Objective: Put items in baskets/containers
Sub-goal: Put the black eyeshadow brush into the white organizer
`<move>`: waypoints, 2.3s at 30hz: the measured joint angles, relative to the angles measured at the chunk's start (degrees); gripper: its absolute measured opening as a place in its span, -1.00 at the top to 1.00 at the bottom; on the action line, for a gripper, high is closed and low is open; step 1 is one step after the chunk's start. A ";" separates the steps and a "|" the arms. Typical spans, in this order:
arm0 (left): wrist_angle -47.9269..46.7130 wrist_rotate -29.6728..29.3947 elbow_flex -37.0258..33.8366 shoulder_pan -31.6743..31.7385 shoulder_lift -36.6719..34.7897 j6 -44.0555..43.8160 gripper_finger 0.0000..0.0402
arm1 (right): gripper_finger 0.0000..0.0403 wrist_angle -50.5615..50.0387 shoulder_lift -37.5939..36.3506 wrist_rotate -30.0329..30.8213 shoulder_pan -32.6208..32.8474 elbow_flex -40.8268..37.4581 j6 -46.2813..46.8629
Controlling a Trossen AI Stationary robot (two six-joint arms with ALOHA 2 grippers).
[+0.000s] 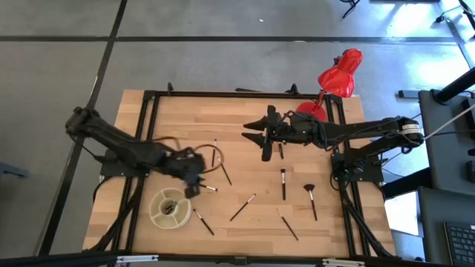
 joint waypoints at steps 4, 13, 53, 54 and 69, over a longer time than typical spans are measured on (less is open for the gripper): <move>8.04 6.04 0.00 3.52 8.20 7.58 0.28 | 0.24 -1.92 -0.31 1.71 1.02 0.00 -1.73; 16.39 7.38 0.00 1.59 24.54 17.15 0.29 | 0.24 -5.90 -0.33 8.17 1.07 0.00 -1.93; -6.58 -37.34 -0.02 -23.37 -15.70 -26.29 0.98 | 0.24 -4.60 -0.33 9.32 3.53 0.00 1.33; -6.54 -37.66 -0.02 -25.36 -16.98 -26.70 0.98 | 0.24 -4.61 -0.33 9.33 3.63 0.00 1.69; -2.14 -53.27 -6.56 -44.72 -7.36 -51.60 0.98 | 0.24 -5.94 -0.33 9.32 5.05 -0.02 2.82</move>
